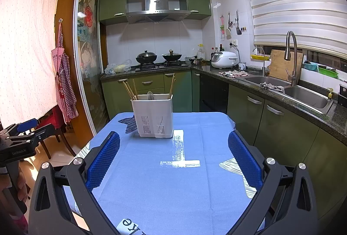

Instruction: Organize utensils

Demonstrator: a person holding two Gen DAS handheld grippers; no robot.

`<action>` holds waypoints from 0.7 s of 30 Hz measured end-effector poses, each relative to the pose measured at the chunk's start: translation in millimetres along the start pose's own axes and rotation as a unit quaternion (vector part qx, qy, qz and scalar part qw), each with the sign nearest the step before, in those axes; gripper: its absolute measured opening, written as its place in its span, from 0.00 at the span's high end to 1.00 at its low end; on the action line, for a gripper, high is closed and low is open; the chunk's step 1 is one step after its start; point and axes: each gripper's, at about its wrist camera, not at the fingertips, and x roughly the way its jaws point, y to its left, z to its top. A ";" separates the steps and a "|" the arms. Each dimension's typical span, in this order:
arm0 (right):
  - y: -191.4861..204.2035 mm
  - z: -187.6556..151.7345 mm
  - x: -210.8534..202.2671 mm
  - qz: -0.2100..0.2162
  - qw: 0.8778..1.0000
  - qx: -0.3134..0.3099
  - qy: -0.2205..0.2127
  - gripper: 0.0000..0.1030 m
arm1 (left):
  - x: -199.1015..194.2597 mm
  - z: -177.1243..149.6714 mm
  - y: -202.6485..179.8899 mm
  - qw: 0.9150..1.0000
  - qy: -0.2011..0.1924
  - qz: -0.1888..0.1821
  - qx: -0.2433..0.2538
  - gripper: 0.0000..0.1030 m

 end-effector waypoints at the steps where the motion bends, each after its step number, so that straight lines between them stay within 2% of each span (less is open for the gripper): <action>1: -0.1 0.0 0.0 0.000 1.000 0.000 0.000 0.04 | -0.1 0.0 0.4 1.000 0.000 0.000 0.000 0.07; 16: 0.3 0.0 -0.3 0.000 1.000 0.000 0.000 0.04 | 1.1 -1.1 1.7 1.000 0.009 0.010 0.002 0.07; 21: 0.2 -1.0 0.9 0.001 1.000 0.000 0.002 0.04 | 4.0 -1.1 2.4 1.000 0.017 0.001 0.001 0.07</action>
